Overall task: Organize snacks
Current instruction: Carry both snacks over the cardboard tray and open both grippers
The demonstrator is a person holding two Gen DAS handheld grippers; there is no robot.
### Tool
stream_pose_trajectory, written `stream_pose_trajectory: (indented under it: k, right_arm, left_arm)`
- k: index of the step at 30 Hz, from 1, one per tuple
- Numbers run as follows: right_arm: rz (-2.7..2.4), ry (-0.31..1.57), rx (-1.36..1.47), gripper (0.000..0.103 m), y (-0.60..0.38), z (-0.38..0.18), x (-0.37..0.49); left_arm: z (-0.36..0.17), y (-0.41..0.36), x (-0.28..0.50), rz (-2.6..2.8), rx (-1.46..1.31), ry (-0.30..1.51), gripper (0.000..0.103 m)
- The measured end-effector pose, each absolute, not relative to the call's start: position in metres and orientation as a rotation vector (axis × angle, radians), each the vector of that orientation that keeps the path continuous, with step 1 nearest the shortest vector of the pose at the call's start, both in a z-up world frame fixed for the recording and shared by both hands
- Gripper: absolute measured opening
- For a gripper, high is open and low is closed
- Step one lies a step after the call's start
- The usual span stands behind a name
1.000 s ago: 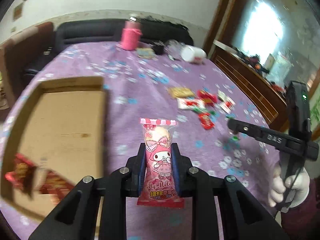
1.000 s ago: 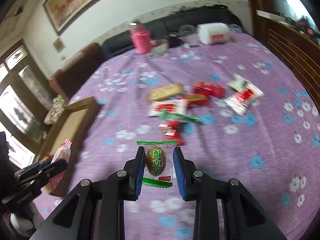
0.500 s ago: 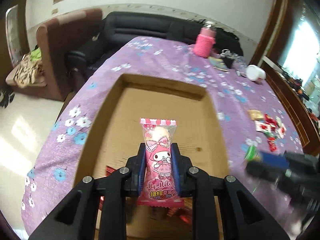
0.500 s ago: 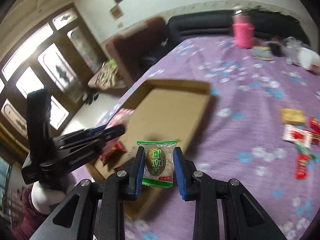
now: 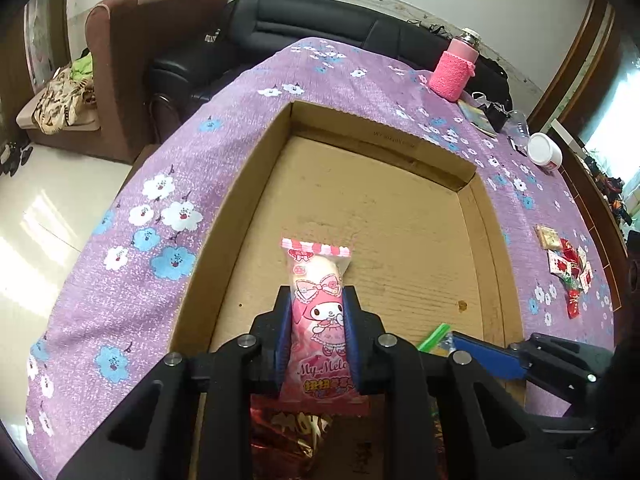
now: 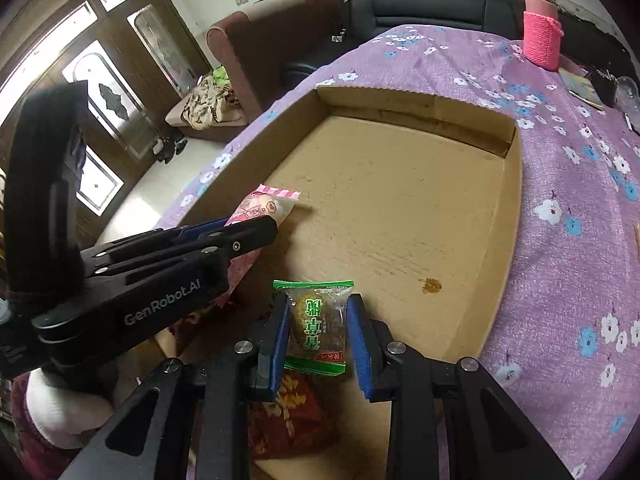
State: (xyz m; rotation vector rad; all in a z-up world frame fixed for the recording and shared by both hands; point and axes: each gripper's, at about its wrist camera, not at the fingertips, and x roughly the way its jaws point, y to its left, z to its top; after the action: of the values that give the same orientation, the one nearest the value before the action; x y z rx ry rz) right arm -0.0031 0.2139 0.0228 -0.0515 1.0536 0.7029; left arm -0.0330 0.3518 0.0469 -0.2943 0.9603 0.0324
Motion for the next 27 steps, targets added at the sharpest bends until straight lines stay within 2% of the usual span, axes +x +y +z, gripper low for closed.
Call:
stream_pose_trajectory:
  k: [4,5,8,11,13,17,22,27]
  right_arm:
    - [0.702,1.051,-0.068,0.033,0.217,0.021,-0.004]
    - [0.701,1.047,-0.072,0.033,0.217,0.021,-0.005]
    - [0.702,1.035,-0.071,0.033,0.219,0.023,-0.006]
    - [0.697,1.016,-0.065,0.033,0.216,0.031,-0.011]
    - [0.7,1.001,-0.063,0.034,0.213,0.037,-0.014]
    - [0.703,0.969,-0.045,0.034,0.203,0.048,-0.021]
    - [0.708,0.933,-0.014,0.035,0.182,0.06,-0.032]
    - [0.66,0.893,0.033,0.035,0.146,0.073,-0.042]
  left_arm:
    - [0.046,0.354,-0.033,0.037,-0.309,0.959,0.028]
    - [0.047,0.355,-0.034,0.039,-0.317,0.956,0.034]
    - [0.05,0.357,-0.035,0.029,-0.34,0.949,0.04]
    - [0.057,0.356,-0.038,0.043,-0.341,0.931,0.051]
    - [0.064,0.356,-0.043,0.043,-0.351,0.912,0.053]
    - [0.08,0.358,-0.052,0.056,-0.375,0.875,0.062]
    - [0.107,0.35,-0.074,0.046,-0.421,0.824,0.065]
    - [0.136,0.32,-0.1,-0.044,-0.431,0.735,0.079]
